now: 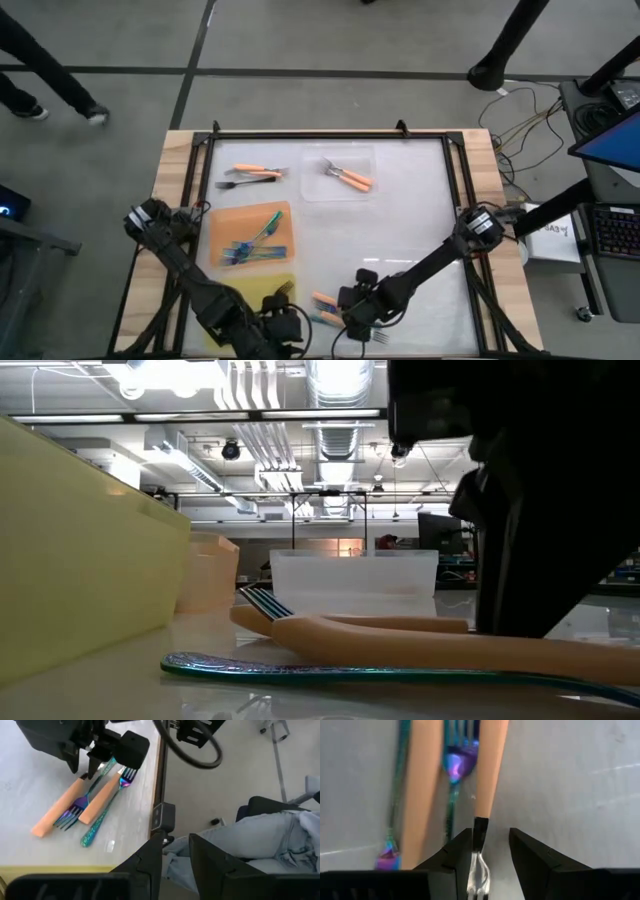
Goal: Sort silverware by color (type)
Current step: Put the orange fork into the transparent bin, then put the blue fork into the orange bin
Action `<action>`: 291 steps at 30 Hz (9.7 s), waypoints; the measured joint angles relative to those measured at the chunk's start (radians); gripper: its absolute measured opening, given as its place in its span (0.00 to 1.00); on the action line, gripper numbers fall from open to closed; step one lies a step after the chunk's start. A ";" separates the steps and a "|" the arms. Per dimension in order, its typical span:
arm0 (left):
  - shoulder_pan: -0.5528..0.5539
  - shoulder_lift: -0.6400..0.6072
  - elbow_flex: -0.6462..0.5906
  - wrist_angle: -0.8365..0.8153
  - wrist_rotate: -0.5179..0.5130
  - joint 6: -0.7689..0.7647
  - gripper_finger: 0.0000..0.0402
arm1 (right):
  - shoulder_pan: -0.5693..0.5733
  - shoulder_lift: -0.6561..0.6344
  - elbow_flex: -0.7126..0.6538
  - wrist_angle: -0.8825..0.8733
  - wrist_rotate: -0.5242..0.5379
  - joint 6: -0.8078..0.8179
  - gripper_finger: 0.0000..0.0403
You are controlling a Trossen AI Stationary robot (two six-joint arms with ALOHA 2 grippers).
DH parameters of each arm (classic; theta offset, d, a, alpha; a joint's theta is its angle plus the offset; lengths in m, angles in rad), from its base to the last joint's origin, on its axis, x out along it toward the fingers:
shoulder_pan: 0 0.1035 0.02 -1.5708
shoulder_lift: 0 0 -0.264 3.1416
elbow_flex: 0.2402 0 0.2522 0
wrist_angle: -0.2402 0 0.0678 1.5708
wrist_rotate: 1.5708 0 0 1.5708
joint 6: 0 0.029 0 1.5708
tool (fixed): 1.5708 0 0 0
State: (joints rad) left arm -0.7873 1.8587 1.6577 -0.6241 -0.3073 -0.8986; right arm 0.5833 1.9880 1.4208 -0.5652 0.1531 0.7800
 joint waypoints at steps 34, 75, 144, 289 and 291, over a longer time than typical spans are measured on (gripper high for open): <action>-0.011 0.000 0.000 -0.005 -0.050 0.017 0.19 | -0.096 -0.062 0.028 -0.111 -0.020 -0.164 0.04; 0.025 -0.154 0.000 -0.304 -0.490 0.182 0.19 | -0.860 -0.201 0.030 -0.269 0.157 -0.704 0.07; -0.109 -0.067 0.000 0.033 -0.498 0.112 0.19 | 0.062 0.026 0.028 0.052 0.185 -0.062 0.25; 0.512 -0.743 -1.387 1.929 -0.541 0.995 0.19 | -0.473 -0.249 0.080 0.648 0.546 -1.045 0.03; 0.513 -0.717 -1.372 1.945 -0.538 1.013 0.19 | -0.473 -0.249 0.080 0.676 0.545 -1.082 0.03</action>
State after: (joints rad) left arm -0.2747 1.1415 0.2861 1.3204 -0.8456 0.1149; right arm 0.1104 1.7393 1.5009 0.1108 0.6980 -0.3023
